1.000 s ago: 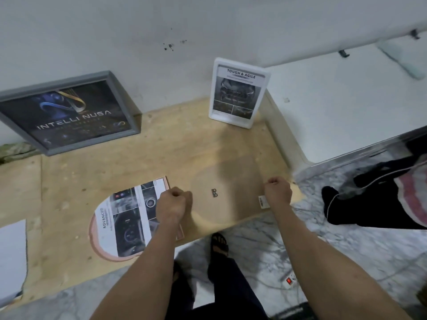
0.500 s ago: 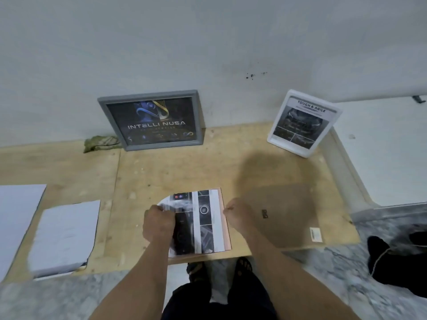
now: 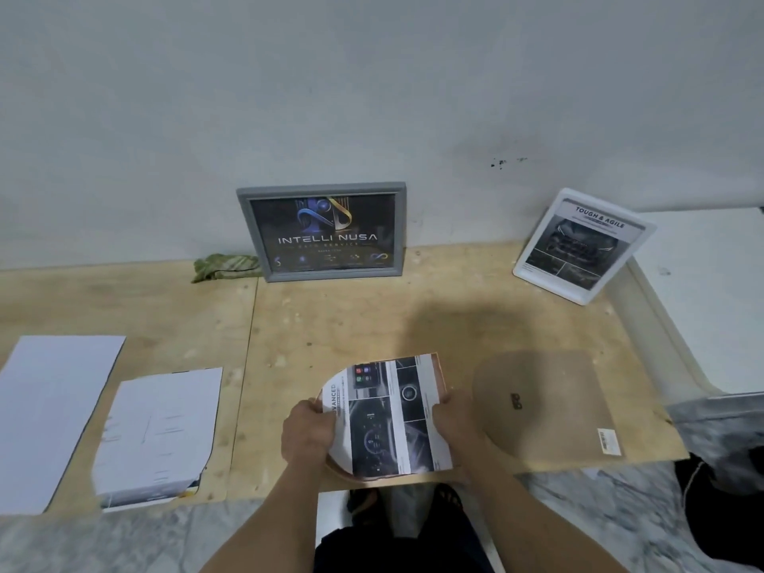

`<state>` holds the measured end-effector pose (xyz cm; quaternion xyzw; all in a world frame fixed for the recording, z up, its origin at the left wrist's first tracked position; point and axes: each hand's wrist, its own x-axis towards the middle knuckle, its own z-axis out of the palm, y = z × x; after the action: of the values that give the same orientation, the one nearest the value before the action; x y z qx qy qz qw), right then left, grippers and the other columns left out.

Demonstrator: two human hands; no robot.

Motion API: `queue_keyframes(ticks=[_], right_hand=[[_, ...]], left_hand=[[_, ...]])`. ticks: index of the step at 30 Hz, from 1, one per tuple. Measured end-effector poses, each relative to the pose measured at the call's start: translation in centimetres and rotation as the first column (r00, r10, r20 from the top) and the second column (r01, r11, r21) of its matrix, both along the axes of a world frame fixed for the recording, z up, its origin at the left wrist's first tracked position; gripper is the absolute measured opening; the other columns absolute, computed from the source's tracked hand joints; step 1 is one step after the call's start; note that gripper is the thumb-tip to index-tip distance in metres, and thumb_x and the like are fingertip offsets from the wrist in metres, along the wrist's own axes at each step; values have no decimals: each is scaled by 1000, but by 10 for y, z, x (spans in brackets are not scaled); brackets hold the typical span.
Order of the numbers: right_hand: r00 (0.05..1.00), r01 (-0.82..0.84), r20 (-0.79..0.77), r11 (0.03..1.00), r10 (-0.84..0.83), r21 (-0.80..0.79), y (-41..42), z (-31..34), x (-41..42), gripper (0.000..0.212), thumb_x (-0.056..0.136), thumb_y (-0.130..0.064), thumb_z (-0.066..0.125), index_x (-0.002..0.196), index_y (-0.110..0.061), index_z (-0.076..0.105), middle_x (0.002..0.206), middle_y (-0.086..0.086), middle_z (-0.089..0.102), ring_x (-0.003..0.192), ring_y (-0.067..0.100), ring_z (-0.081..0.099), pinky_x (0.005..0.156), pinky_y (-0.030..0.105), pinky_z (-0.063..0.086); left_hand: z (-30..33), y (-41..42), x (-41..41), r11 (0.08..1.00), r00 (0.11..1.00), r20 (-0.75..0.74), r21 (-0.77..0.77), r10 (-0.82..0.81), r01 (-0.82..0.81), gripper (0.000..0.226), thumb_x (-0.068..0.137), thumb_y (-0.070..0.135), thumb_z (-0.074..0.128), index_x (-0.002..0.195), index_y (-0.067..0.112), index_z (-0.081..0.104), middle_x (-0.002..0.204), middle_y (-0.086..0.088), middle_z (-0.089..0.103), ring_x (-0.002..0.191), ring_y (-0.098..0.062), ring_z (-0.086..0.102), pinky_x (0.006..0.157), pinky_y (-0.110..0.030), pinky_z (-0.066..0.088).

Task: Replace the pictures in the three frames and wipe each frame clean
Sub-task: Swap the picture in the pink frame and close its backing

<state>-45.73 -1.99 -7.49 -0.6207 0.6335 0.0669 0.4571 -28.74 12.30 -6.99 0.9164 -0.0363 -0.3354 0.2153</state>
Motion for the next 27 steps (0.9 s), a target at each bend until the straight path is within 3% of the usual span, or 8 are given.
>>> queue_keyframes(ticks=[5,9,13,16,19,22,25,27], right_hand=[[991,79,99,988,-93,135,-8,7,-9,10,93,-7,47,93,-9,57,106,13,62,93,25,59,82,35,51],[976,62,194,979,-100,194,-15,20,-14,7,96,-13,49,99,-11,56,100,8,60,77,13,56,57,23,41],[969,60,222,973,-111,224,-22,25,-16,8,96,-18,53,87,-18,54,102,11,62,79,16,56,62,27,44],[967,46,236,978,-94,204,-21,33,-14,12,95,-18,55,84,-17,53,93,9,60,71,14,52,57,26,40],[961,4,270,985,-51,172,-19,43,-6,16,94,-13,57,79,-16,53,76,5,55,62,13,45,54,24,36],[959,-30,282,998,12,62,-9,63,14,19,86,-4,63,68,-10,59,66,9,56,55,17,47,55,27,41],[951,-183,255,983,177,-1,6,78,39,16,87,-4,58,76,-15,57,75,8,60,65,22,55,60,25,41],[925,-202,337,979,177,41,19,83,59,17,84,-2,64,71,-12,59,63,5,53,58,20,45,55,25,35]], left_hand=[[2,8,-1,993,996,-20,-88,83,-84,15,86,16,66,99,16,72,107,-11,72,91,-30,60,82,-32,47],[15,14,-9,977,986,31,-144,164,-158,12,88,16,64,98,15,70,94,-6,66,87,-27,57,77,-29,43],[27,22,-15,943,971,15,-241,238,-227,17,88,17,64,93,12,78,94,-7,75,91,-30,66,81,-31,51],[41,33,-18,901,958,-54,-330,281,-283,17,83,11,62,77,15,78,78,-5,72,79,-27,64,73,-30,49],[42,47,-12,847,944,-200,-421,263,-325,32,77,6,55,47,15,62,55,-8,62,57,-28,52,62,-38,41],[47,70,-5,835,937,-195,-428,290,-347,30,80,4,51,53,15,59,61,-10,63,60,-24,52,60,-35,41],[52,91,6,806,922,-200,-448,331,-387,37,78,4,52,44,17,54,56,-5,60,61,-24,51,62,-32,40],[55,110,18,776,900,-214,-456,379,-435,40,78,4,53,41,17,50,53,-4,56,59,-23,48,62,-33,38]])
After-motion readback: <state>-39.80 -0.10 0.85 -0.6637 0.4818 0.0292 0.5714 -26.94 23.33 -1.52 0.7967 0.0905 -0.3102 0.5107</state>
